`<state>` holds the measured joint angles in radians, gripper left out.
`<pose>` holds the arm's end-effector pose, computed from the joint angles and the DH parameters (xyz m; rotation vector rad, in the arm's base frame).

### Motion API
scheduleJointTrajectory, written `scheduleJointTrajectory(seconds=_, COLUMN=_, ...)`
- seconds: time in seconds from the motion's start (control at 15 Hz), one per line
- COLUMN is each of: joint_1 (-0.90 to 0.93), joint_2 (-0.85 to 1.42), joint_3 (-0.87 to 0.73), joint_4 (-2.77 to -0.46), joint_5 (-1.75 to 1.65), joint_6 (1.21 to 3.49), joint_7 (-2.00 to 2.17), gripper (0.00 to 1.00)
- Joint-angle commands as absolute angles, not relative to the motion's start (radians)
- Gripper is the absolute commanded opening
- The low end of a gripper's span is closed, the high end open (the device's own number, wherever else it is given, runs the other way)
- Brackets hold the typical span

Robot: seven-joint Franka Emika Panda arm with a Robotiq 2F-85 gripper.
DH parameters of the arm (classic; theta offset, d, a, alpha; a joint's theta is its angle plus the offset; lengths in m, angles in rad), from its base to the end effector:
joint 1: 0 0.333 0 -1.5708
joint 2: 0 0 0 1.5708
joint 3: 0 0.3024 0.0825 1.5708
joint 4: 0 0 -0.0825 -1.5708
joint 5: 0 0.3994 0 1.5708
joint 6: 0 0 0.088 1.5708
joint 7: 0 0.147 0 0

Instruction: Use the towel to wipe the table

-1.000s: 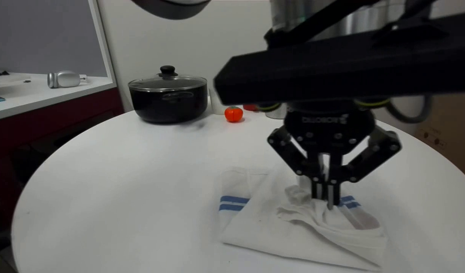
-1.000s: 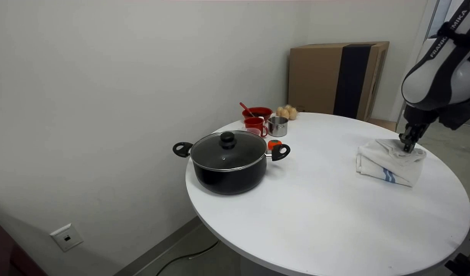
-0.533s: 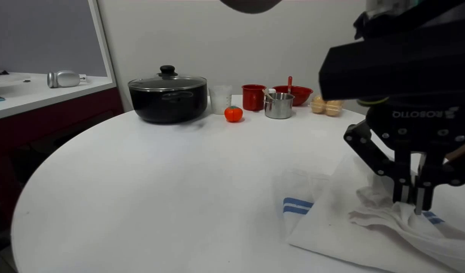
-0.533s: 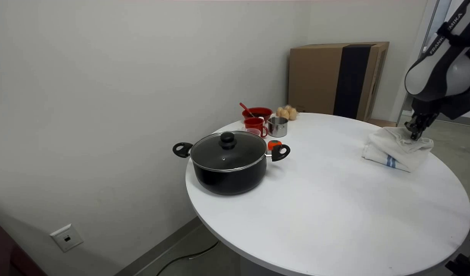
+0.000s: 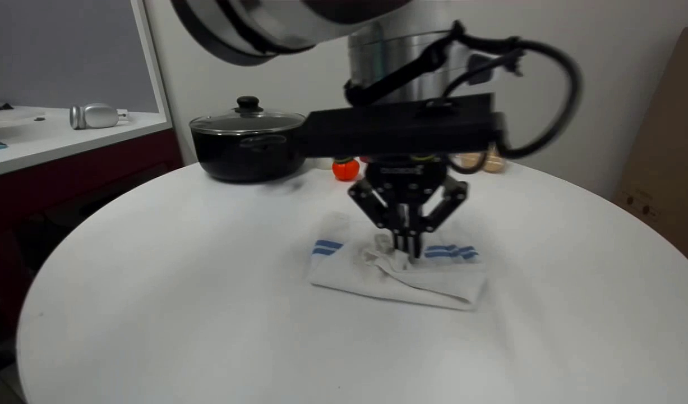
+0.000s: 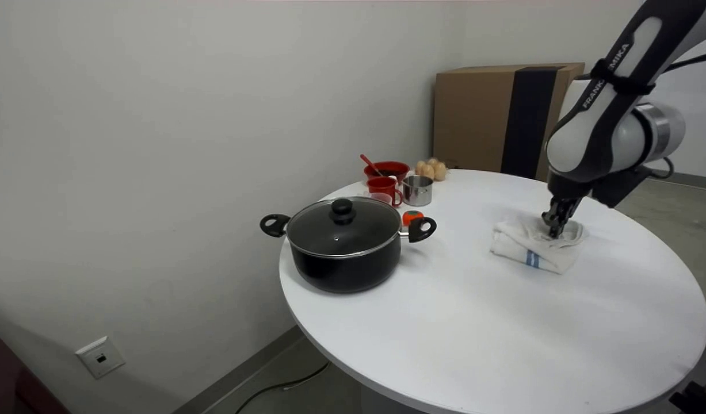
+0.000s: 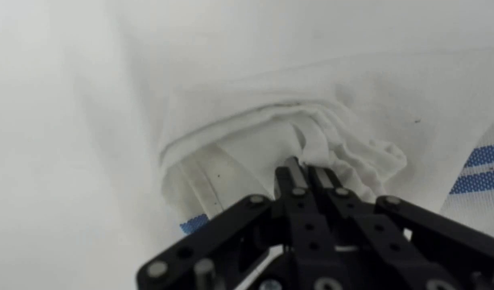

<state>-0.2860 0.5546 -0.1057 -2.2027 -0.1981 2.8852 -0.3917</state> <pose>0.5204 -0.2108 0.0736 2.9677 0.3096 0.1068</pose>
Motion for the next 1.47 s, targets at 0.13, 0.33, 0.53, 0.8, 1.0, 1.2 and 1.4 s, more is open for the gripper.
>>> scheduleJointTrajectory(seconds=0.13, joint_1=-0.14, joint_2=0.456, joint_3=0.006, joint_4=-2.403, joint_5=-0.228, joint_6=2.976, joint_7=-0.377, gripper=0.01)
scheduleJointTrajectory(seconds=0.33, joint_1=-0.073, joint_2=0.421, joint_3=0.049, joint_4=-2.473, joint_5=-0.233, joint_6=2.99, joint_7=-0.374, gripper=0.01)
scheduleJointTrajectory(seconds=0.53, joint_1=-0.042, joint_2=0.413, joint_3=0.049, joint_4=-2.477, joint_5=-0.231, joint_6=2.978, joint_7=-0.372, gripper=0.01)
scheduleJointTrajectory(seconds=0.8, joint_1=-0.08, joint_2=0.426, joint_3=-0.009, joint_4=-2.429, joint_5=-0.23, joint_6=2.964, joint_7=-0.382, gripper=0.01)
scheduleJointTrajectory(seconds=1.0, joint_1=-0.129, joint_2=0.437, joint_3=-0.077, joint_4=-2.379, joint_5=-0.229, joint_6=2.949, joint_7=-0.382, gripper=0.01)
scheduleJointTrajectory(seconds=1.2, joint_1=-0.162, joint_2=0.424, joint_3=-0.121, joint_4=-2.353, joint_5=-0.228, joint_6=2.9, joint_7=-0.374, gripper=0.36)
scheduleJointTrajectory(seconds=1.4, joint_1=-0.197, joint_2=0.36, joint_3=-0.114, joint_4=-2.381, joint_5=-0.21, joint_6=2.822, joint_7=-0.384, gripper=0.49)
